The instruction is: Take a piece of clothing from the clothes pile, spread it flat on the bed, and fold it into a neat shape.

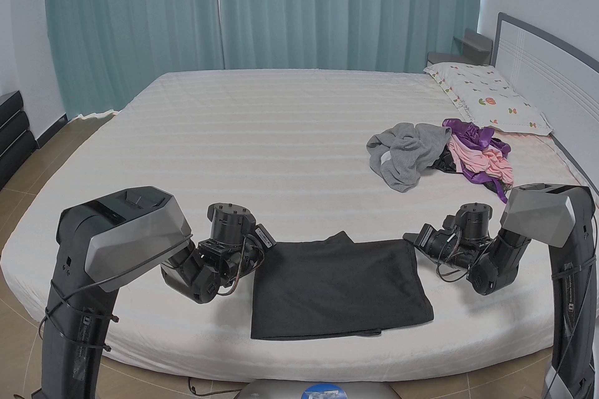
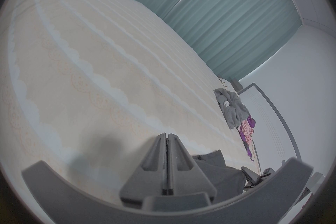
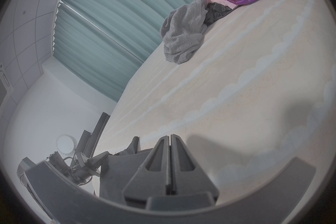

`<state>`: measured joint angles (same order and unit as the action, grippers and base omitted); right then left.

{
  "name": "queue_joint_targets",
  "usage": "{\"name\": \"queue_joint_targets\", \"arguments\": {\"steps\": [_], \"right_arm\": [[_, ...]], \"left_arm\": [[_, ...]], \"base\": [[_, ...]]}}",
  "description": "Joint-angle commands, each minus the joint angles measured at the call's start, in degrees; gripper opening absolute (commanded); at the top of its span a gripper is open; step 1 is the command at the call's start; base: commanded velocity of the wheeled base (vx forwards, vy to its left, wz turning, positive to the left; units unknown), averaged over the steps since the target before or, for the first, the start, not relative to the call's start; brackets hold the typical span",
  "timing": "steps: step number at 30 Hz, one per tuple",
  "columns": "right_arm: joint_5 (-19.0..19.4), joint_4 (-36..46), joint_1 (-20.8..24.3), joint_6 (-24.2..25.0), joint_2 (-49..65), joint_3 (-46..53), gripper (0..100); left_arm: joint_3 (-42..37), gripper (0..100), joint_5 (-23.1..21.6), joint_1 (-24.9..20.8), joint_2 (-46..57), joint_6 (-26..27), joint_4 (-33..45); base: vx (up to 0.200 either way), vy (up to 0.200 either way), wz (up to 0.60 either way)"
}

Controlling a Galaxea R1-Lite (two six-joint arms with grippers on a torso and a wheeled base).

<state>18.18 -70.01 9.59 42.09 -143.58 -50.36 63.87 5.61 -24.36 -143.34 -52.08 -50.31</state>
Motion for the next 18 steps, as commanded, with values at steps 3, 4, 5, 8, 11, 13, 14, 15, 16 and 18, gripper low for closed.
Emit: {"name": "queue_joint_targets", "arguments": {"steps": [3,4,5,8,11,13,14,15,16,18], "right_arm": [[-2.00,-0.04,-0.19,-0.08,-0.03,-0.53,0],[-2.53,-0.13,-0.19,-0.08,-0.12,-0.62,0],[-2.62,-0.04,-0.19,-0.08,-0.12,-0.71,0],[-2.71,-0.04,-0.28,-0.08,-0.12,-0.62,0],[-2.71,0.05,-0.28,-0.08,-0.12,-0.62,0],[-2.62,-0.04,-0.28,-0.08,-0.30,-0.71,0],[-2.71,-0.04,-0.28,-0.08,-0.30,-0.71,0],[-2.71,-0.04,-0.28,-0.08,-0.91,-0.88,0],[-2.71,-0.04,-0.28,-0.08,-1.09,-0.79,0],[-2.71,0.05,-0.19,-0.08,-1.00,-0.79,0]], "left_arm": [[0.73,0,0.90,0.10,-0.80,-0.13,-0.05],[0.65,0,0.90,0.10,-0.80,-0.22,-0.05],[0.65,0,0.90,0.10,-0.80,-0.22,-0.05],[0.56,0,0.90,0.10,-0.72,-0.13,-0.05],[0.47,0,0.90,0.10,-0.72,-0.13,0.04],[0.38,0,0.98,0.10,-0.72,-0.13,0.13],[0.38,0,0.90,0.10,-0.72,-0.13,0.13],[0.03,0,0.90,0.01,-0.54,-0.13,0.04],[-0.15,0,0.90,0.01,-0.36,-0.04,0.04],[-0.67,0,0.81,0.01,-0.28,-0.04,0.04]], "base": [[0.000,0.000,0.00],[0.000,0.000,0.00],[0.000,0.000,0.00],[0.000,0.000,0.00],[0.000,0.000,0.00],[0.000,0.000,0.00],[0.000,0.000,0.00],[0.000,0.000,0.00],[0.000,0.000,0.00],[0.000,0.000,0.00]]}}
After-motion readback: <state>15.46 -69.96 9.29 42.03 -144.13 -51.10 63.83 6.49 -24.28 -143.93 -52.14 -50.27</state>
